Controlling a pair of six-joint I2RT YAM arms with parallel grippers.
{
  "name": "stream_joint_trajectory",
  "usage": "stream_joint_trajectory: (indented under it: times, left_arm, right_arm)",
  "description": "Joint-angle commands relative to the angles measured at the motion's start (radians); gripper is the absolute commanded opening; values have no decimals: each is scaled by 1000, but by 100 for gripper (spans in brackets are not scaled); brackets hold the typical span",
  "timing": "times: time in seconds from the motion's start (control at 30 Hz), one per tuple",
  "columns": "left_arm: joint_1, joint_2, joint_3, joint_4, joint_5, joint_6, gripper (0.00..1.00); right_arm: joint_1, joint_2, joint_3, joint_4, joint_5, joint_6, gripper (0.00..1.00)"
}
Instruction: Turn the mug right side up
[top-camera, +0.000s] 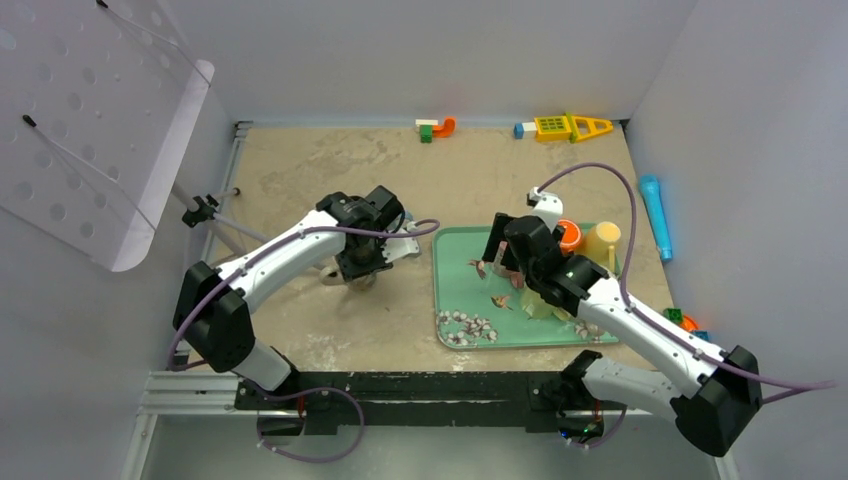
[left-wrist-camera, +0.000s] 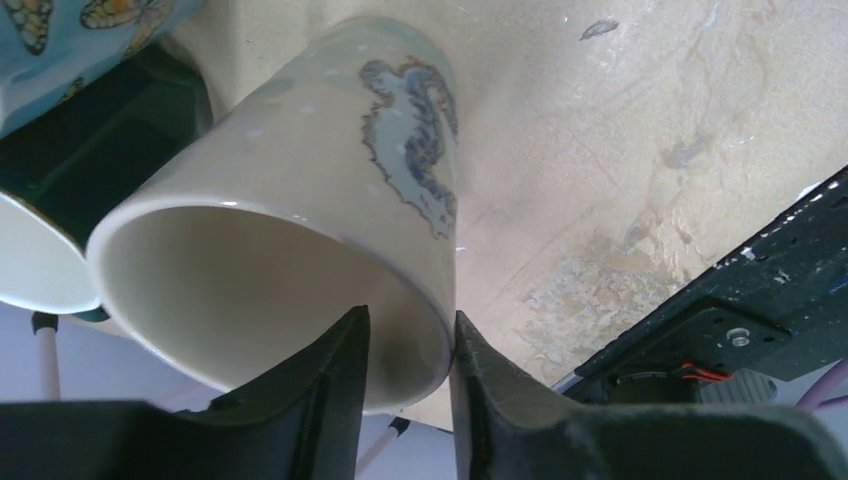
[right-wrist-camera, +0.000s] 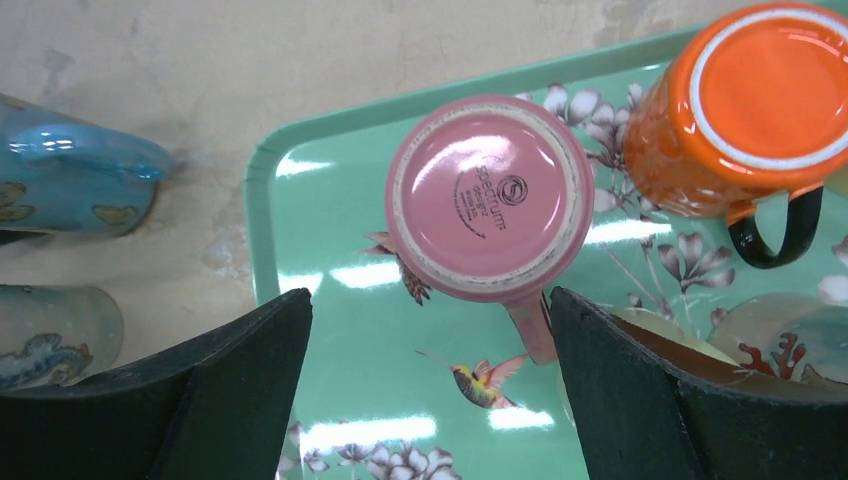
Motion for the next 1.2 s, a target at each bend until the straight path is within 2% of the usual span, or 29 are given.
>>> stream_joint_trajectory:
  times: [0.0,0.23,0.43,0.6,0.73,0.87,1.03,1.17]
  left_arm:
    - [5,-19,62,19,-31,19,43]
    - [5,-137,129,-16,35,7,54]
    - [6,-245,117,-29,88,4,58]
    - [6,-302,118,-45,110,4,60]
    - [8,-324,118,-46,118,5,61]
    - [8,-338,117,-47,159,2,61]
    - [7,-342,120,-47,186,6,61]
    - [8,-352,119,-56,196,10,61]
  right_arm:
    - [-4,23,-24,2,38,73,93]
    - [-4,106,-19,43,70,43,92]
    - [0,265,37,103,17,-1,86]
    - [95,301,91,224,-90,-70,82]
    - [117,360,139,179,-32,-68,82]
    - [117,447,119,121,90,15,82]
    - [118,560,161,15,217,239,76]
    - [115,540,137,-22,308,381,70]
